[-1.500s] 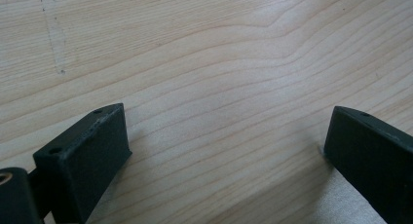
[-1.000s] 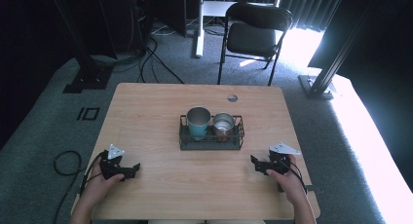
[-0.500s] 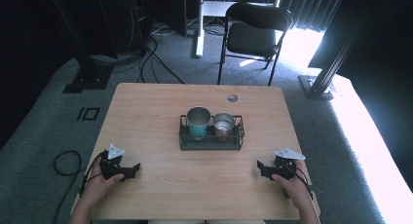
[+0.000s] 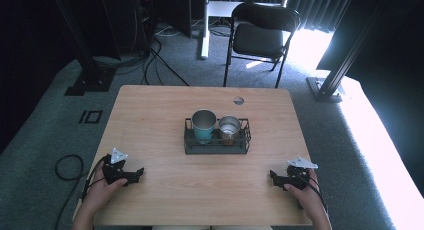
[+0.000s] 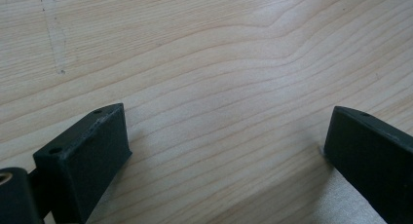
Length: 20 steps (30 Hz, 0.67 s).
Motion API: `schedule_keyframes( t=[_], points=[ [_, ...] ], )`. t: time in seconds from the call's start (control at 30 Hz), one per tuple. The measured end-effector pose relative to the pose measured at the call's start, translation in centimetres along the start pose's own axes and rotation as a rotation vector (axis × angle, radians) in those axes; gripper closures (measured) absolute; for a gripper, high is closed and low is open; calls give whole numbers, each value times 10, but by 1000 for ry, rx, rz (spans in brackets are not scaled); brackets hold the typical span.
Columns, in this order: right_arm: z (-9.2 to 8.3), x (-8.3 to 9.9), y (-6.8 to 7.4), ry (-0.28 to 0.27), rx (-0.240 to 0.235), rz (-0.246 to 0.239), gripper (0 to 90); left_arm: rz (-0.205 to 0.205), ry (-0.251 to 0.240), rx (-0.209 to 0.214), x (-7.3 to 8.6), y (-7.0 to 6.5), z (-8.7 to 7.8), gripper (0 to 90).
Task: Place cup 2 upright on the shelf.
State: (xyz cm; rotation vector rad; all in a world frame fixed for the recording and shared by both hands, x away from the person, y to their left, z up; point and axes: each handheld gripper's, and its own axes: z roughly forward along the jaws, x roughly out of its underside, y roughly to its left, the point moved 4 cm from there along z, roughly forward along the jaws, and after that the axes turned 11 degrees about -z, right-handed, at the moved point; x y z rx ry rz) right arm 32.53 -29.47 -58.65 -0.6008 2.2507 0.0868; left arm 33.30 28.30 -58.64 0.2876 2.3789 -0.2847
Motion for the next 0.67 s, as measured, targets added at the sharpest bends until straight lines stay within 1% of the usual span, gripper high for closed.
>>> schedule_keyframes(
  t=[0.03,0.1,0.67],
  points=[
    [-1,2,-1,4,8,-1,117,0,0,0,0,0,0,32],
    [-2,3,-1,4,10,0,117,0,0,0,0,0,0,32],
    [-3,3,-1,5,7,2,115,0,0,0,0,0,0,32]
  ],
)
